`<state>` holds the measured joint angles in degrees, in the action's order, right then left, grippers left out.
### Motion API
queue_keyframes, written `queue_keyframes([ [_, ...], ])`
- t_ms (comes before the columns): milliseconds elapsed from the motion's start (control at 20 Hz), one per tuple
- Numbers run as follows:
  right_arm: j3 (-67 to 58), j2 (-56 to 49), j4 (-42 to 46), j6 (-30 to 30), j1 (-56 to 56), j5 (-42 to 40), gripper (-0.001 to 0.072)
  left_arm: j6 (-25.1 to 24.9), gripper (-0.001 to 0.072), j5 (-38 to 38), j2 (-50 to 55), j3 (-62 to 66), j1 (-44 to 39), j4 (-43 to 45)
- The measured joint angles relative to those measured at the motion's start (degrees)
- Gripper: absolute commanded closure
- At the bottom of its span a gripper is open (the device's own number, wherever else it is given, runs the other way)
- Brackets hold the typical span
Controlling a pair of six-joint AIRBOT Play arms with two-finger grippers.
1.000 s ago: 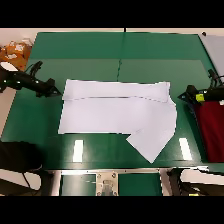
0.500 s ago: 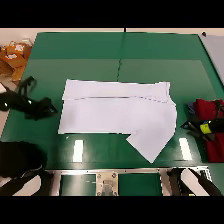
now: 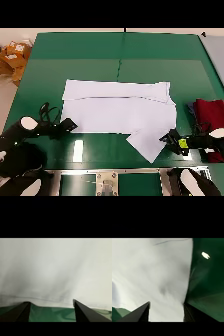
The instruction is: Fold the shirts.
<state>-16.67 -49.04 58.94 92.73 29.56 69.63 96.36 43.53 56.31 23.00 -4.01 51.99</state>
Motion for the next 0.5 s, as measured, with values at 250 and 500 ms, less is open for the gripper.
queue_keyframes([
  [250, 1.11, -3.76, -3.5, -0.31, -2.64, -2.93, 0.0579, 0.15, 0.0669, -6.08, 2.1, -1.51, -1.11, -4.07],
  [500, 0.9, -5.16, -3.87, -3.85, -3.32, -4.33, 0.0697, -3.26, 0.0678, -6.93, 2.56, -1.2, -1.33, -4.46],
])
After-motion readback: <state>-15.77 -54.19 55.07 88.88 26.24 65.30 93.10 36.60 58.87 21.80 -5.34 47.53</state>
